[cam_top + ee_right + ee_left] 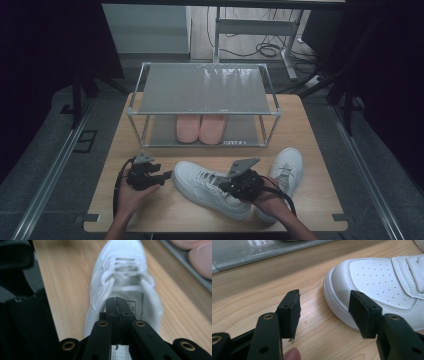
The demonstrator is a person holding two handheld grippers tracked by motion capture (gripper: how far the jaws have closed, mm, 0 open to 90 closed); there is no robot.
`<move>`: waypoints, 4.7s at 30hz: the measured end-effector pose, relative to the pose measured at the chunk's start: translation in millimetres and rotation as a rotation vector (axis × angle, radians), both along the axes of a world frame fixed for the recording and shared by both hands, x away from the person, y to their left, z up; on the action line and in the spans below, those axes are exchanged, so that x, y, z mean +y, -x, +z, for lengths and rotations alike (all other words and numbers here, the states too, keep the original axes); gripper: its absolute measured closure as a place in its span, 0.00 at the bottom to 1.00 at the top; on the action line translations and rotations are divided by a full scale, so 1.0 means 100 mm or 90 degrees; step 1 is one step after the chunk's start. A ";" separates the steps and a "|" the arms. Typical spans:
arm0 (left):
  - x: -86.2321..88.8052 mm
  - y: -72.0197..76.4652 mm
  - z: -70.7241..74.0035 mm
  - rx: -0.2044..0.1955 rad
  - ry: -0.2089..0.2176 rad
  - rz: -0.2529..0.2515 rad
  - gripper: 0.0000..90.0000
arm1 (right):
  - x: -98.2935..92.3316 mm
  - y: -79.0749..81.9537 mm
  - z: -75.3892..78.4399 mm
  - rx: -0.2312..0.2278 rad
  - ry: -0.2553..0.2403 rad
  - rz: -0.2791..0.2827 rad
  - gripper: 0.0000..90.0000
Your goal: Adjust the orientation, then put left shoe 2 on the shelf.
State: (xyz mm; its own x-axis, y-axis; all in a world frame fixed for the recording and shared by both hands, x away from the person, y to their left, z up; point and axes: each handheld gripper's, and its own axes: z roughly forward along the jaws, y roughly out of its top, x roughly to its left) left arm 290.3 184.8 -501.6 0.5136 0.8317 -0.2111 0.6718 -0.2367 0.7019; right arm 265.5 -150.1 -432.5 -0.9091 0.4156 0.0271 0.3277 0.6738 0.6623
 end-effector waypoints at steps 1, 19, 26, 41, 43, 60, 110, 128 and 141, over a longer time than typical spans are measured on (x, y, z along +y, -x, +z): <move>0.00 0.00 0.00 0.000 0.000 0.000 0.48 | 0.00 0.00 0.00 0.000 0.000 0.000 1.00; 0.00 0.00 0.01 -0.003 -0.001 0.001 0.48 | -0.39 -0.28 -0.06 0.016 0.063 -0.077 1.00; 0.00 0.01 0.01 -0.004 0.000 0.001 0.48 | -0.35 -0.25 -0.12 0.027 0.082 -0.055 1.00; 0.00 0.01 0.01 -0.003 0.001 0.002 0.48 | -0.31 -0.15 -0.07 0.004 0.073 -0.045 1.00; 0.00 0.00 0.01 -0.002 0.001 0.003 0.48 | -0.33 -0.16 -0.05 0.003 0.067 -0.054 1.00; 0.01 0.00 0.01 -0.004 0.001 0.004 0.48 | -0.26 -0.21 -0.18 0.017 0.119 -0.044 1.00; 0.07 0.04 0.02 -0.005 0.001 0.015 0.48 | -0.39 0.11 -0.06 0.011 -0.008 -0.029 0.93; 0.05 0.01 0.02 -0.004 0.002 0.012 0.48 | -0.15 0.16 -0.14 0.006 0.029 -0.051 0.70; 0.08 0.01 0.00 0.001 0.002 0.015 0.48 | 0.11 -0.02 -0.25 0.010 0.050 -0.102 0.72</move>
